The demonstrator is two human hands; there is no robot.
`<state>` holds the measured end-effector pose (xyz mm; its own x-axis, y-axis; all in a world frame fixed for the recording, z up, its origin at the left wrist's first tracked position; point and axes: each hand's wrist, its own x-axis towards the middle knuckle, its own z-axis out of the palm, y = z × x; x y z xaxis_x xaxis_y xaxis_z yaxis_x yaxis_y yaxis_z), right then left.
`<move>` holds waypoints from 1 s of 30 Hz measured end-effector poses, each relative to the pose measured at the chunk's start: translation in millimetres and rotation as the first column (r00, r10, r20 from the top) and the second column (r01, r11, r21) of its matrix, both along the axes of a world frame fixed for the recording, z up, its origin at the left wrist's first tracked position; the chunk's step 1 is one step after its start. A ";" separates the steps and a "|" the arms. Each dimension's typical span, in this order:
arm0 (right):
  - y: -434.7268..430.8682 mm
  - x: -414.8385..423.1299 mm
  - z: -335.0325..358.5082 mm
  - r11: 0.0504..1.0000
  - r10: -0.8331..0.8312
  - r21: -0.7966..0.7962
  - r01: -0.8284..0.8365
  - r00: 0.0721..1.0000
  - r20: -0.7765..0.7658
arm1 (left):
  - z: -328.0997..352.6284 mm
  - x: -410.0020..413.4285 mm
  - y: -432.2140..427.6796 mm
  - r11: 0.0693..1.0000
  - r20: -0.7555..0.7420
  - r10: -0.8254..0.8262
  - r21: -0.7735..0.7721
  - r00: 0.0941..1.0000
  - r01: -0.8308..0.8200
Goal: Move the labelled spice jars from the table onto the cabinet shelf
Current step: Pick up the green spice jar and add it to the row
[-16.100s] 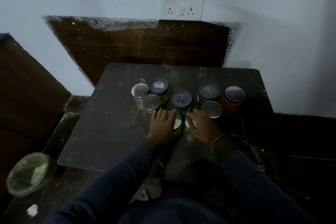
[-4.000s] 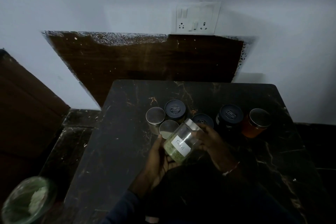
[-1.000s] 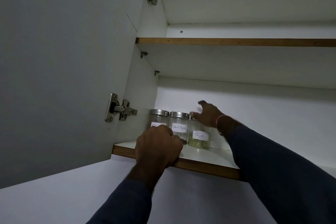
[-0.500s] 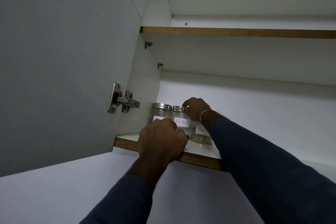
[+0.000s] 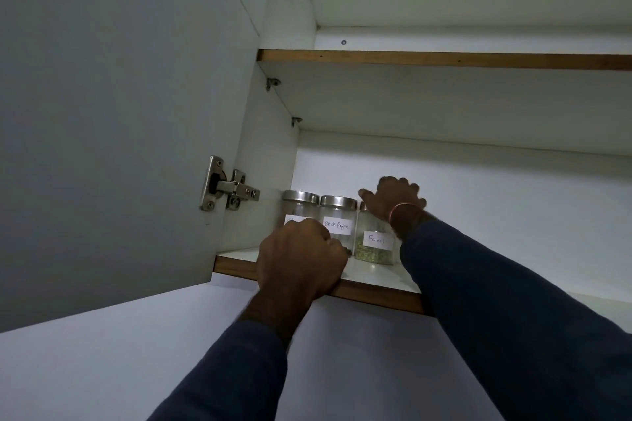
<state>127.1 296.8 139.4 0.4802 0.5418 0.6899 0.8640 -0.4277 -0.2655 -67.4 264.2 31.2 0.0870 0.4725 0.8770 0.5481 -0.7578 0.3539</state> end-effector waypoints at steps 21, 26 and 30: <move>-8.7 9.2 -8.8 0.998 0.058 0.006 -0.058 0.998 -0.031 | -1.0 0.7 -0.5 0.999 0.023 0.023 -0.028 0.999 -0.022; -35.6 -21.7 -13.5 0.996 0.037 0.074 -0.039 0.999 0.037 | -1.0 -1.2 -2.2 0.999 0.109 -0.031 -0.017 0.994 0.033; -82.0 -65.6 -37.7 0.983 0.182 -0.064 -0.174 0.971 0.156 | -4.1 -4.3 -11.9 0.997 0.168 -0.059 0.052 0.984 0.051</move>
<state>61.5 214.8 101.7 0.2587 0.6436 0.7203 0.9569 -0.2727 -0.1001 -71.7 252.3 27.1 -0.0403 0.4291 0.9024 0.4406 -0.8029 0.4015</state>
